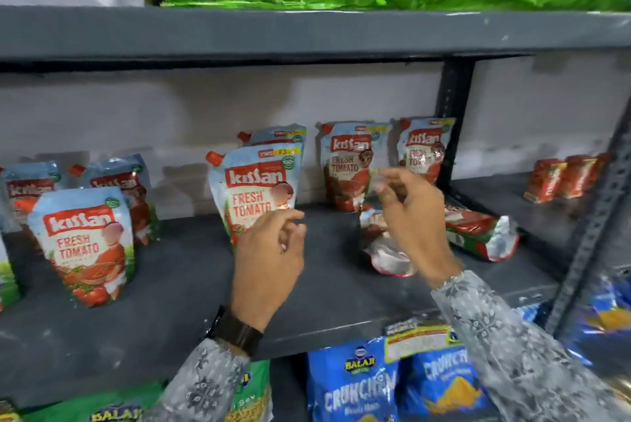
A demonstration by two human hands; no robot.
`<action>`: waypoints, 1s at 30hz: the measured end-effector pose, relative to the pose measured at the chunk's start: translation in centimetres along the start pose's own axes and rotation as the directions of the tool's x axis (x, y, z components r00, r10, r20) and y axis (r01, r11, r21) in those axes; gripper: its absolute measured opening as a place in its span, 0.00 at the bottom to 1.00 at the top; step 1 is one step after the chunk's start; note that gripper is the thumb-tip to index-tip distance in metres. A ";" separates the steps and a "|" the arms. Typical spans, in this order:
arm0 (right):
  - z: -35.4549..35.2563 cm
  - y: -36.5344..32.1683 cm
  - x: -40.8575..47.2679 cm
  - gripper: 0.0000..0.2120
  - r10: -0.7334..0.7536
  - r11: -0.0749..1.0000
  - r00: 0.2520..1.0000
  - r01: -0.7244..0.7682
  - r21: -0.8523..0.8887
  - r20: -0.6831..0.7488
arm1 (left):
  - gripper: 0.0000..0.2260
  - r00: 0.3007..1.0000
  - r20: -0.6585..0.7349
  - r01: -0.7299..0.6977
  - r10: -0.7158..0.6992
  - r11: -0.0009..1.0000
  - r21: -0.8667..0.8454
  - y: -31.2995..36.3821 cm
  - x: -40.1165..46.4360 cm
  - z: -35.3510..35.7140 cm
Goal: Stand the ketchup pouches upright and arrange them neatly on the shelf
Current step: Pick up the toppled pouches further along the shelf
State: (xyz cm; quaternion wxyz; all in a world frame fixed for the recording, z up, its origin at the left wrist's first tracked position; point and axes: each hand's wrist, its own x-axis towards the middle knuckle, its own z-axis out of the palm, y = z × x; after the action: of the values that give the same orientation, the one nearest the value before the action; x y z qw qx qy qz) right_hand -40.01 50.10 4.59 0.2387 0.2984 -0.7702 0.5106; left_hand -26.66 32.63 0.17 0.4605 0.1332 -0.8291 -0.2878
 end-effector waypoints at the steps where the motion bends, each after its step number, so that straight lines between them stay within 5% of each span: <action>1: -1.1 0.9 0.7 0.09 0.038 0.990 0.999 -0.032 -0.139 0.039 | 0.09 0.993 0.106 0.042 -0.043 0.999 0.013 0.4 0.5 1.4; 4: -3.3 4.5 1.8 0.17 0.322 0.845 0.928 -0.192 -0.499 0.188 | 0.13 0.869 0.403 0.282 -0.288 0.956 0.073 1.3 2.3 6.1; 6: -3.8 7.0 2.0 0.23 0.514 0.779 0.814 -0.312 -0.544 0.270 | 0.16 0.738 0.532 0.431 -0.415 0.897 0.101 2.0 3.7 9.2; 9: -3.8 8.9 1.9 0.23 0.670 0.742 0.630 -0.597 -0.306 0.394 | 0.24 0.572 0.605 0.655 -0.554 0.752 0.070 2.6 5.5 12.9; 11: -3.3 9.8 1.8 0.23 0.681 0.681 0.576 -0.725 -0.101 0.453 | 0.29 0.494 0.650 0.741 -0.577 0.671 0.033 2.8 5.8 14.0; 17: -4.2 10.0 1.3 0.11 0.624 0.564 0.525 -0.815 0.132 0.579 | 0.21 0.434 0.667 0.814 -0.605 0.581 -0.002 3.8 4.5 13.1; 20: -4.0 9.5 1.1 0.13 0.573 0.530 0.484 -0.834 0.151 0.662 | 0.17 0.449 0.637 0.843 -0.627 0.533 -0.069 4.0 3.1 11.5; 23: -2.8 8.8 0.5 0.17 0.550 0.526 0.512 -0.826 0.203 0.660 | 0.11 0.568 0.562 0.791 -0.601 0.588 -0.170 4.1 2.0 9.8; 26: -2.0 8.0 0.1 0.07 0.487 0.561 0.615 -0.764 0.317 0.621 | 0.10 0.715 0.486 0.674 -0.502 0.680 -0.289 4.5 1.8 8.7; 30: -1.2 7.1 1.6 0.13 0.282 0.675 0.818 -0.540 0.503 0.501 | 0.15 0.867 0.340 0.479 -0.363 0.795 -0.372 5.4 2.8 8.1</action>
State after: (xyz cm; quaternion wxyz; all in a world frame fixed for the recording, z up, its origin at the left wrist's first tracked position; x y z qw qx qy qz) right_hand -46.08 53.06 1.53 -0.1528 0.2682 -0.6346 0.7085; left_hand -34.76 38.51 2.00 0.2934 0.1694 -0.7411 -0.5796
